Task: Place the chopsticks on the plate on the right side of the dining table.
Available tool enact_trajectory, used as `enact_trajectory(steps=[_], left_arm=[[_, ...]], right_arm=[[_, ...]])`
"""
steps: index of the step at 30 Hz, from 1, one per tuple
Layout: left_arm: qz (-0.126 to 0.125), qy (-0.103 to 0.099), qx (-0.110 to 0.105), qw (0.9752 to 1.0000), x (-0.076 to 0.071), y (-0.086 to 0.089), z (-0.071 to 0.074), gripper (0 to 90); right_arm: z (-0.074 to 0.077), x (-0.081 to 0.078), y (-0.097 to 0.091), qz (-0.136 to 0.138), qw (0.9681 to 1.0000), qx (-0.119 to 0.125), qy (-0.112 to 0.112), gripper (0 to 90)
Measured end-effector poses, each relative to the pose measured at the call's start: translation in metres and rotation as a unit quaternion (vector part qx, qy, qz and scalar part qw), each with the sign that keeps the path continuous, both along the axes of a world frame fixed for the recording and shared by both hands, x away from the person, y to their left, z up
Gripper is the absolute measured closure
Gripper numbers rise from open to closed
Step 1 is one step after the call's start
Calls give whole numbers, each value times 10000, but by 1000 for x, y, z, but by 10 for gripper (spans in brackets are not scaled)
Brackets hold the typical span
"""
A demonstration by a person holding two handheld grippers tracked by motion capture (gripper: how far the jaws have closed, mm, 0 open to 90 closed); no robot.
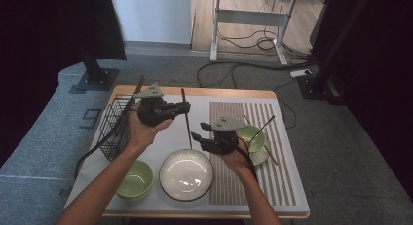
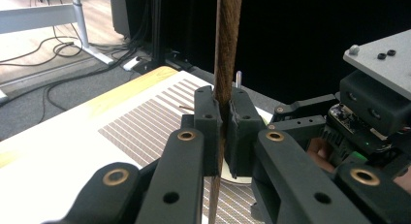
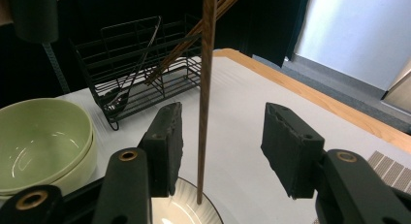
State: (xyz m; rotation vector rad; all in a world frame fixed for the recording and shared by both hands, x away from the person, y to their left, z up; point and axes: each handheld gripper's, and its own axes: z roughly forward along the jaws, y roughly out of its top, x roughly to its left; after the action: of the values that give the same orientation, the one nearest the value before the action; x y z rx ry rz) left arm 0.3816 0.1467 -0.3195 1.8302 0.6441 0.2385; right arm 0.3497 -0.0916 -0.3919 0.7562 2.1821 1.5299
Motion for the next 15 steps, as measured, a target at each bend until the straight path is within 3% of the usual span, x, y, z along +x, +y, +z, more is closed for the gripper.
enact_trajectory(steps=[15], left_arm=[[-88,46,-21,9999,-1,-4,-3,847]], right_arm=[[-1,7,12,-46,10000,-53,32,533]])
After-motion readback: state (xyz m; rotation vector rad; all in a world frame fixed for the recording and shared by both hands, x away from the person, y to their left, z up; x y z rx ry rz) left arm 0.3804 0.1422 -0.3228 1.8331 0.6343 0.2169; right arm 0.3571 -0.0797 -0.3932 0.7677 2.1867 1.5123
